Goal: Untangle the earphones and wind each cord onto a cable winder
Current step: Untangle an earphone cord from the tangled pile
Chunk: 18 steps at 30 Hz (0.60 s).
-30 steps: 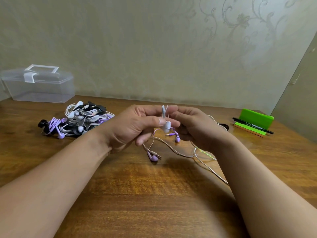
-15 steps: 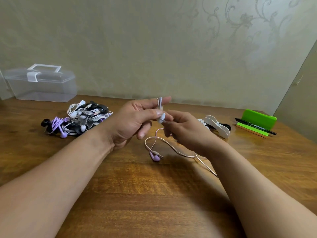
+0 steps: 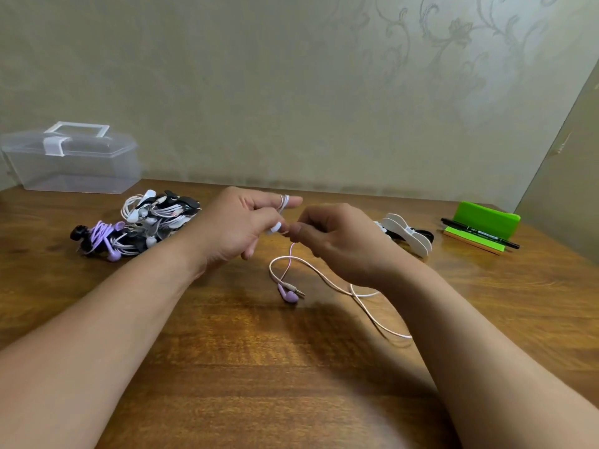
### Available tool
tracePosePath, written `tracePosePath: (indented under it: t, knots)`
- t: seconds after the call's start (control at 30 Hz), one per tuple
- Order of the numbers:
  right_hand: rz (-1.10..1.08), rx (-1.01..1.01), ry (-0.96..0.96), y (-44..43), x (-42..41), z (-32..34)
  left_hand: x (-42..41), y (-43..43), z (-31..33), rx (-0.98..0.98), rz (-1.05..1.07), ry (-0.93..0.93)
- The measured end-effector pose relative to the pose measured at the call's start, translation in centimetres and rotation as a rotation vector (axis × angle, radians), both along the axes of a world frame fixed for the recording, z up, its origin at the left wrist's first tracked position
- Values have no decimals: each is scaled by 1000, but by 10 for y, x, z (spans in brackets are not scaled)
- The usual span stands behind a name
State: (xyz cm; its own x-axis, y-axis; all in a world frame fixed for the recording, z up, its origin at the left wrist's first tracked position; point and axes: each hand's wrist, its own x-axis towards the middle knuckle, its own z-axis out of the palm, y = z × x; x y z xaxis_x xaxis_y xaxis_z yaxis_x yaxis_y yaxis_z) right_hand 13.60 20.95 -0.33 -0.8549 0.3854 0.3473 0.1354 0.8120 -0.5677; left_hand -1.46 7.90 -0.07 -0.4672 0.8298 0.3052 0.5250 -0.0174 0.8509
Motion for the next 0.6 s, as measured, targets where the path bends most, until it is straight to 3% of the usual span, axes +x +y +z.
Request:
tracePosePath:
  t: [0.23,0.4,0.6]
  knots:
    - [0,48,52,0,0,1,8,0,0,-98,-140,187]
    - [57,-293,195,10,8,12,12,-5,1,-173,-239,96]
    - [148,-488,228,18,12,11,14,-11,7,-213,-446,-39]
